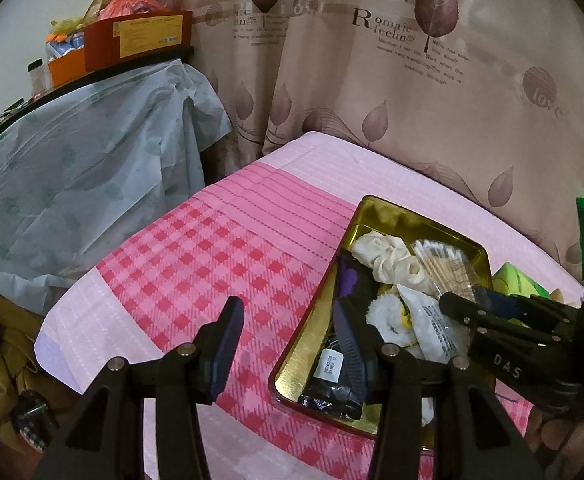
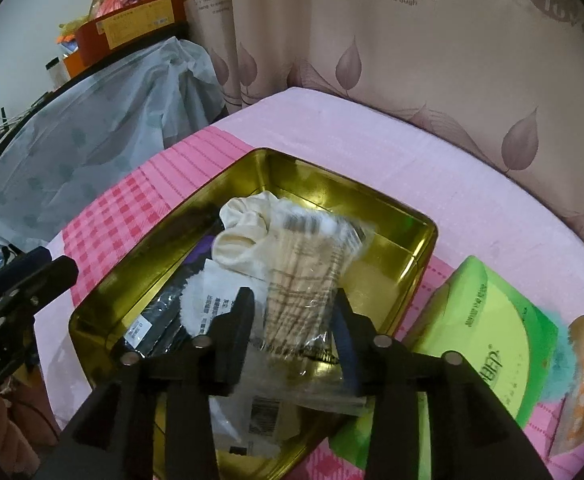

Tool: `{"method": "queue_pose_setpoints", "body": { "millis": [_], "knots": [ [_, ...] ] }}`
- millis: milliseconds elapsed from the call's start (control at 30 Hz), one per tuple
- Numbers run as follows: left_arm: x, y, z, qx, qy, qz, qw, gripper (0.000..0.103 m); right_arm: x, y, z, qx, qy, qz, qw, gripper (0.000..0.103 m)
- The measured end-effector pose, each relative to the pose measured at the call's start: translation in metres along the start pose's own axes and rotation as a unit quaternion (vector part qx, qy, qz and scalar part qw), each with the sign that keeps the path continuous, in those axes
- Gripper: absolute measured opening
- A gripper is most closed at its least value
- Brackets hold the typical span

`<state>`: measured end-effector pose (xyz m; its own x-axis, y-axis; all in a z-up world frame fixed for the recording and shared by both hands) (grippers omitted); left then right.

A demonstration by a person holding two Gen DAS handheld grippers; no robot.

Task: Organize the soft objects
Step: 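Carry the cotton swab bag into the gold tin and open the right tool, then grasp the yellow-patterned towel with the right tool and lift it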

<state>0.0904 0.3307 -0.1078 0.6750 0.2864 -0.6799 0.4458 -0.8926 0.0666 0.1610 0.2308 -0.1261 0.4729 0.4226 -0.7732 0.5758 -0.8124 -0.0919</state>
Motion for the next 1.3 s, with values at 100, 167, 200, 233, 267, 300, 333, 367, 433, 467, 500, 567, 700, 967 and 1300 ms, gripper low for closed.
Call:
{"method": "queue_pose_setpoints", "body": {
  "millis": [100,167,200,233,267,300,333,367,433,467,500,567,700,967,1300],
  "knots": [
    [0.000,0.000,0.001,0.001,0.000,-0.001,1.0000,0.048,-0.007,0.002,0.000,0.008,0.005,-0.007,1.000,0.051],
    [0.000,0.000,0.002,0.003,0.000,-0.002,1.0000,0.048,-0.015,0.005,0.000,0.009,0.014,-0.004,1.000,0.053],
    [0.000,0.001,0.002,0.005,0.000,-0.002,1.0000,0.048,-0.019,0.006,0.000,0.010,0.017,-0.004,1.000,0.053],
    [0.001,0.001,0.002,0.006,0.000,-0.003,1.0000,0.048,-0.025,0.007,0.000,0.012,0.021,-0.004,1.000,0.053],
    [0.001,0.001,0.002,0.007,-0.001,-0.004,1.0000,0.048,-0.030,0.009,0.000,0.014,0.024,-0.005,1.000,0.053],
    [0.001,0.002,0.002,0.010,-0.001,-0.004,0.9999,0.048,-0.036,0.011,-0.001,0.016,0.029,-0.006,0.999,0.053],
    [0.001,0.002,0.002,0.012,0.000,-0.004,0.9999,0.048,-0.042,0.014,0.000,0.018,0.034,-0.005,0.999,0.053],
    [0.000,0.003,0.003,0.015,0.001,-0.005,0.9999,0.048,-0.049,0.018,0.000,0.020,0.038,-0.002,0.999,0.053],
    [0.000,0.004,0.003,0.020,0.001,-0.007,0.9998,0.048,-0.062,0.027,0.004,0.028,0.046,0.001,0.999,0.053],
    [0.000,0.005,0.004,0.023,0.001,-0.008,0.9997,0.048,-0.069,0.033,0.007,0.032,0.049,0.005,0.998,0.053],
    [0.000,0.006,0.004,0.026,0.001,-0.009,0.9996,0.048,-0.076,0.041,0.010,0.036,0.053,0.012,0.998,0.053],
    [0.000,0.008,0.005,0.031,0.002,-0.011,0.9994,0.048,-0.089,0.058,0.019,0.039,0.059,0.030,0.997,0.056],
    [-0.001,0.013,0.007,0.042,0.004,-0.016,0.9990,0.048,-0.111,0.106,0.050,0.057,0.055,0.073,0.994,0.058],
    [0.000,0.022,0.012,0.065,0.008,-0.022,0.9976,0.048,-0.130,0.217,0.131,0.132,0.015,0.152,0.979,0.059],
    [-0.004,0.047,0.023,0.091,0.001,-0.006,0.9958,0.048,-0.108,0.256,0.143,0.169,0.019,0.152,0.974,0.082]
  ]
}}
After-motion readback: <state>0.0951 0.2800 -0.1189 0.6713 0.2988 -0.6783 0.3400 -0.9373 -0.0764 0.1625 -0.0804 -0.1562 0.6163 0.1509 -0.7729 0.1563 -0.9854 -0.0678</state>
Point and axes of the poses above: each gripper's, at about its wrist camera, not at the fingertips, and x roughly the way its jaws point, y to its right, z to its underside, the point moved 10 cm from there along x, roughly the way its jaws point, and after that the axes turned 4 degrees about y, right-handed, at the moved point
